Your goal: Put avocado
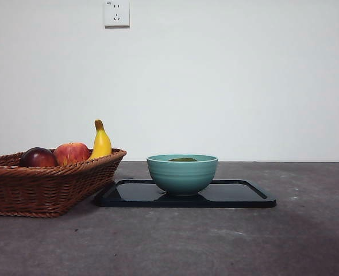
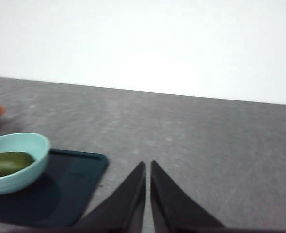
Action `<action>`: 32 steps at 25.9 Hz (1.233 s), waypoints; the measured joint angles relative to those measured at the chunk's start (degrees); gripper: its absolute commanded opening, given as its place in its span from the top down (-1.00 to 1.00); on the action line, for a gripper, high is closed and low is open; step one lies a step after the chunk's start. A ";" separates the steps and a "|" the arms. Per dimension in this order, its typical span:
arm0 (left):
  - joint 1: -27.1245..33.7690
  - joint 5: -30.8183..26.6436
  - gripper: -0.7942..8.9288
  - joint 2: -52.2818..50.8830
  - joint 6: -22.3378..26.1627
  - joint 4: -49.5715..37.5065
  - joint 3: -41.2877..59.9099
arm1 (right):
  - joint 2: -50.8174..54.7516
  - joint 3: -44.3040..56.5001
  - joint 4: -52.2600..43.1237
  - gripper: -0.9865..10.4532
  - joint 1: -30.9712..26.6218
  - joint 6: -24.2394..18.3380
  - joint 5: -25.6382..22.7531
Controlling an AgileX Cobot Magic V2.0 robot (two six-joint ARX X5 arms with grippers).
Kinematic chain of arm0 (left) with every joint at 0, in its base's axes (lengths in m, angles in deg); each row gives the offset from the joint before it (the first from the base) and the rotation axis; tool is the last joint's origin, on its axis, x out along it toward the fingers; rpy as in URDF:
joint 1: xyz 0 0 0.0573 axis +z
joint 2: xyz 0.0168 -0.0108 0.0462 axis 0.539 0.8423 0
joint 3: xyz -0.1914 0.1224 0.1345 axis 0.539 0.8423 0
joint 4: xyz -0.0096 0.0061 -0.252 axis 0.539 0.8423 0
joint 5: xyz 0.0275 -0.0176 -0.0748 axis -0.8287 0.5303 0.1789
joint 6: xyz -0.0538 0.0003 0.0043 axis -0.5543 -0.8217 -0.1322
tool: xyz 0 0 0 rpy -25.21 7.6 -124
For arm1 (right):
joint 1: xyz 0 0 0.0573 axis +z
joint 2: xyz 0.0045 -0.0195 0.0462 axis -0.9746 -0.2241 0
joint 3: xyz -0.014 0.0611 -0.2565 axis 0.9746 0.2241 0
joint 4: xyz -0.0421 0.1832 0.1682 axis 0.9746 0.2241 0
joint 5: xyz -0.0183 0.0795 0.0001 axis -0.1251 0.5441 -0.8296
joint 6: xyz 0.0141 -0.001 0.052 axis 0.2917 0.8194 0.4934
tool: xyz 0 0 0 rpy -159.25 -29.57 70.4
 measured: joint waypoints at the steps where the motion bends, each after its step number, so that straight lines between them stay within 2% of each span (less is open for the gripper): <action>1: 0.00 0.00 0.82 0.00 0.00 0.00 0.00 | 1.20 1.75 -0.79 0.82 0.00 0.66 -0.96; 5: 0.00 0.00 0.82 0.00 0.00 0.00 0.00 | 4.79 6.73 -2.71 0.82 0.00 2.19 -3.54; 13: 0.00 0.00 0.82 0.00 0.00 0.00 0.00 | 8.15 11.15 -2.91 0.82 -0.70 3.80 -4.02; 22: 0.00 0.00 0.82 0.00 0.00 0.00 0.00 | 8.20 11.32 2.78 0.82 -0.92 4.02 -8.04; 32: 0.00 0.00 0.82 0.00 0.00 0.00 0.00 | 8.15 11.30 3.17 0.82 -0.92 4.26 -8.20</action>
